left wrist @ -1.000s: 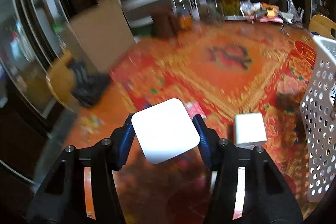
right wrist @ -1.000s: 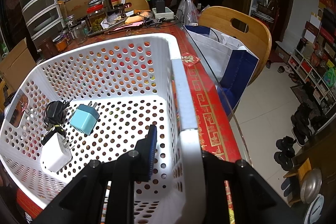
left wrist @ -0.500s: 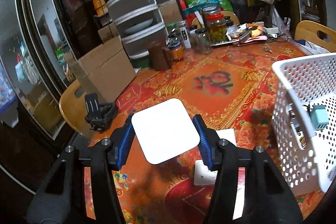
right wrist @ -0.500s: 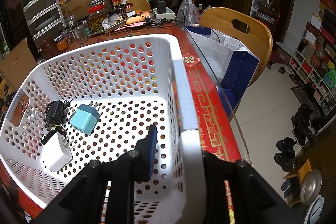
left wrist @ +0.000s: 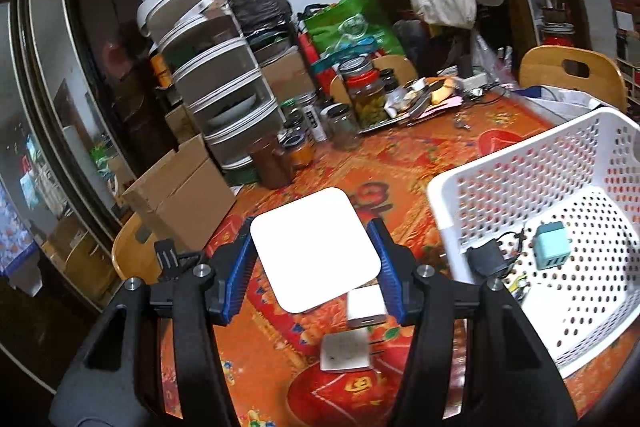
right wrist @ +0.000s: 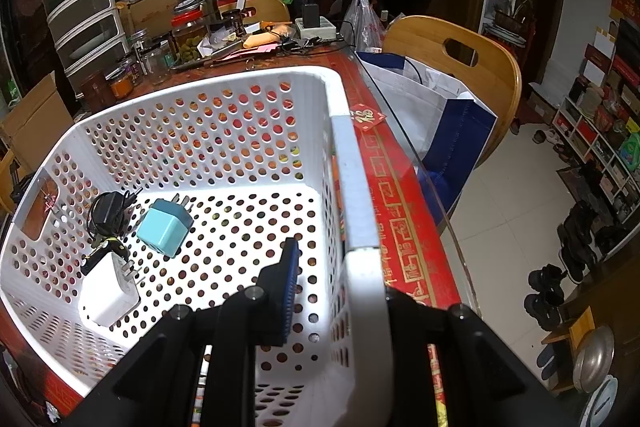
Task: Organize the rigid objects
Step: 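Carry the white square charger into the basket and open the left gripper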
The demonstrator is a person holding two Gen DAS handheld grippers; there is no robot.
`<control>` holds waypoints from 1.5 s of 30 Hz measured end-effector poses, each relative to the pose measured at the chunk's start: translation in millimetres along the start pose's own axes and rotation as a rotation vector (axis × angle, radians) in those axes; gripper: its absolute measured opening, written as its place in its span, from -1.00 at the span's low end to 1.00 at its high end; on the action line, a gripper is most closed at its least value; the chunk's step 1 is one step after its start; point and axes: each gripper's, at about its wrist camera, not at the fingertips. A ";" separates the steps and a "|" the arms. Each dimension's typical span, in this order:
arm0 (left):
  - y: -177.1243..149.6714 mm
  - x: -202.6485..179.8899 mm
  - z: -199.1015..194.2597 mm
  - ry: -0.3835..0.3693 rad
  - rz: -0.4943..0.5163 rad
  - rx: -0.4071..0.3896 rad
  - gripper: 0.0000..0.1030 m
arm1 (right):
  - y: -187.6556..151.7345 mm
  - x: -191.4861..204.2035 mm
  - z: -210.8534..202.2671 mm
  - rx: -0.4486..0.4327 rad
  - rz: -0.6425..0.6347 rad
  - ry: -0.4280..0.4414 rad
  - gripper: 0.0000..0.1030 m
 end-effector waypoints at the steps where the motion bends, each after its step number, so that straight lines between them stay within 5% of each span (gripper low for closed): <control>1: 2.5 -3.4 -2.5 -0.005 0.002 -0.003 0.02 | -0.1 -0.2 0.0 -0.001 0.001 0.001 -0.59; 5: 13.8 -15.2 -8.5 -0.033 0.010 -0.011 0.02 | -0.4 -0.4 -0.3 -0.001 0.001 0.002 -0.59; 11: 38.9 -48.7 -6.2 -0.188 0.022 0.027 0.02 | 0.5 -0.4 0.1 -0.002 0.001 0.005 -0.59; 17: 49.0 -110.8 21.5 -0.332 0.107 0.173 0.02 | 0.7 -0.5 0.6 -0.003 0.007 0.010 -0.58; 21: 43.4 -147.6 53.9 -0.424 0.160 0.340 0.02 | 0.2 -0.7 0.6 -0.004 0.009 0.015 -0.57; 32: 5.5 -212.7 101.7 -0.529 0.325 0.611 0.02 | -0.6 -0.2 1.1 -0.002 0.007 0.020 -0.55; 40: -5.8 -218.0 118.9 -0.588 0.287 0.701 0.12 | -0.9 -1.2 1.2 -0.001 0.006 0.020 -0.55; 42: -3.5 -208.9 118.2 -0.593 0.260 0.676 0.32 | -1.0 -1.1 1.2 0.001 0.004 0.018 -0.54; 45: 5.0 -176.8 115.3 -0.585 0.163 0.622 0.33 | -1.2 -0.3 1.3 0.003 0.002 0.018 -0.54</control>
Point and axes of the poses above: each gripper's, at about its wrist camera, not at the fingertips, and z roughly the way its jaws point, x to its left, y to its top, and after that the axes turned 14 degrees about -x, right-handed
